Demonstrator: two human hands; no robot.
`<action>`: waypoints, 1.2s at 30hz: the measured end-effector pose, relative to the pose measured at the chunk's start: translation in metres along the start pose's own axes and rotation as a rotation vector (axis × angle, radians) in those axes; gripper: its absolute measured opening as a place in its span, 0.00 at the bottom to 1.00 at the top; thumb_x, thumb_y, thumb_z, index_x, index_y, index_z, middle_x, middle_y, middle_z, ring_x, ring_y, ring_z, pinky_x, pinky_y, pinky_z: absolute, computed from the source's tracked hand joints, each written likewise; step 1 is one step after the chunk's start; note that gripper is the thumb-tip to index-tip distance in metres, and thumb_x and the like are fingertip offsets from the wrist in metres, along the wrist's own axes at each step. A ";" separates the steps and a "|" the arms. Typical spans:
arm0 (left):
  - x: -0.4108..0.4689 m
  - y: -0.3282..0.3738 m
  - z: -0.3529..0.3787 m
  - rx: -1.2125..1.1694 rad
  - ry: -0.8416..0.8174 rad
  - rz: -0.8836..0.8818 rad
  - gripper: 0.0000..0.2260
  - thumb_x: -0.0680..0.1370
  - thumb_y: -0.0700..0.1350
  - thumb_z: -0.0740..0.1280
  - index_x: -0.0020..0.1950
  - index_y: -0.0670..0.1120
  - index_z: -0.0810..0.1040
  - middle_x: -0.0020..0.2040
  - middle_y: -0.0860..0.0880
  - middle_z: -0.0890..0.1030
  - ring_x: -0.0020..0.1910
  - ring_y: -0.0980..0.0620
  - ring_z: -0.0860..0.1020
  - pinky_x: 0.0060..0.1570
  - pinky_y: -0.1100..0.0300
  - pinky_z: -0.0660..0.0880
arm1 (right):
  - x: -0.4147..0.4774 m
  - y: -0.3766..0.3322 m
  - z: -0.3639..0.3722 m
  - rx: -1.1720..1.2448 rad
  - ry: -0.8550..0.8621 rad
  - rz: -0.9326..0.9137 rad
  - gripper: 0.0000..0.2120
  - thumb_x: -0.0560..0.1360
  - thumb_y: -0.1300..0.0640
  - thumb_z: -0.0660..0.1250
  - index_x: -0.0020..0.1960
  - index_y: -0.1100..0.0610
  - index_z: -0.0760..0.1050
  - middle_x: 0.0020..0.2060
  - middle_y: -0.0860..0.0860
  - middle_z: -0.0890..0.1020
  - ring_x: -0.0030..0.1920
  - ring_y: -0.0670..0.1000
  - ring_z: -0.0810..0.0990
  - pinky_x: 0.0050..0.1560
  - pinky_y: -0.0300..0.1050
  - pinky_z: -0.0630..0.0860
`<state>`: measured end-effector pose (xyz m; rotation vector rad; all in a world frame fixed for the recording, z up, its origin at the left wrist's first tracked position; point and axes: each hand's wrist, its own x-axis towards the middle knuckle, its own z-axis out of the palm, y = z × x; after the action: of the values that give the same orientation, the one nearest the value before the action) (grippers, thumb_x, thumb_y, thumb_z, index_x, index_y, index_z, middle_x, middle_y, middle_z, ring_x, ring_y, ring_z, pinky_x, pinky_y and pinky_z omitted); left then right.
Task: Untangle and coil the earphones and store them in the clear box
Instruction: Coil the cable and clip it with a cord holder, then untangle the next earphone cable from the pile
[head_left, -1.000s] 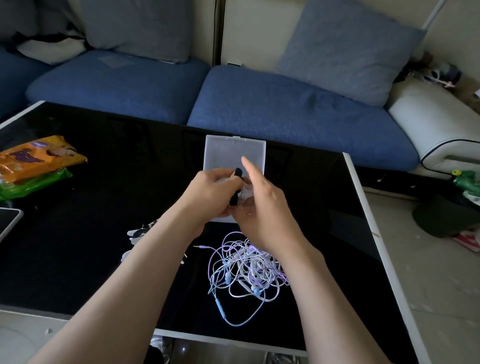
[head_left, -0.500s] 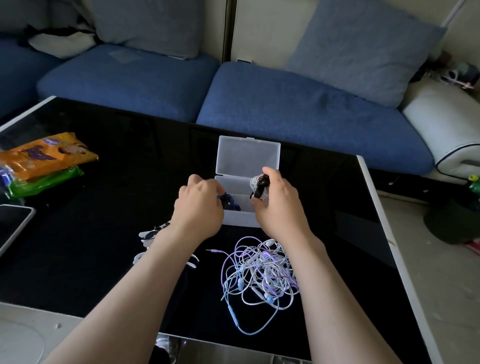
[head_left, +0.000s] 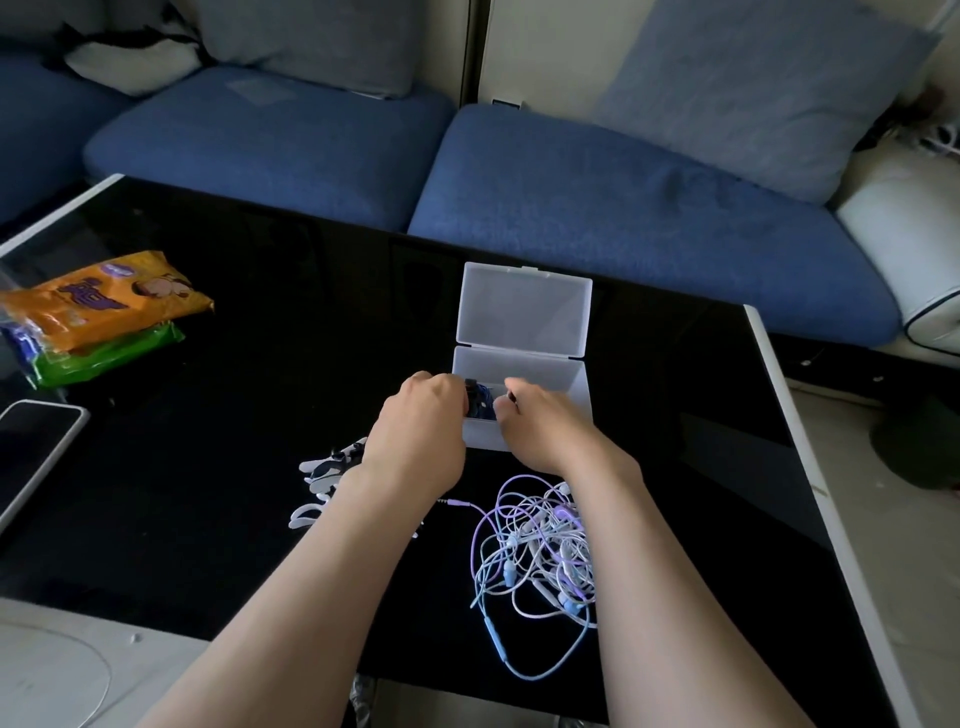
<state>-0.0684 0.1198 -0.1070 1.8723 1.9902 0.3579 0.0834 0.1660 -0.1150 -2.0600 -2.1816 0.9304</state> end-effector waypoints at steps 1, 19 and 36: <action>0.000 0.000 0.000 -0.013 0.010 -0.003 0.14 0.78 0.34 0.67 0.62 0.45 0.76 0.57 0.44 0.76 0.52 0.40 0.79 0.46 0.50 0.76 | 0.001 -0.001 0.000 -0.012 -0.009 0.013 0.17 0.87 0.51 0.50 0.69 0.55 0.71 0.66 0.59 0.79 0.67 0.62 0.76 0.66 0.57 0.74; -0.018 0.031 0.024 0.214 -0.503 0.171 0.15 0.80 0.44 0.68 0.66 0.47 0.71 0.62 0.45 0.76 0.57 0.45 0.78 0.48 0.54 0.73 | -0.086 0.043 -0.032 0.070 0.195 0.063 0.05 0.73 0.59 0.68 0.44 0.56 0.82 0.42 0.52 0.85 0.40 0.56 0.85 0.39 0.44 0.80; -0.021 0.092 0.020 -0.308 -0.316 -0.004 0.17 0.78 0.50 0.68 0.52 0.35 0.79 0.49 0.39 0.84 0.44 0.43 0.80 0.44 0.55 0.74 | -0.092 0.133 -0.029 0.096 0.162 0.032 0.31 0.76 0.70 0.69 0.73 0.45 0.74 0.57 0.49 0.81 0.47 0.47 0.82 0.42 0.40 0.81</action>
<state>0.0236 0.1043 -0.0826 1.6184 1.6276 0.3230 0.2288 0.0893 -0.1100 -2.0531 -1.9906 0.8221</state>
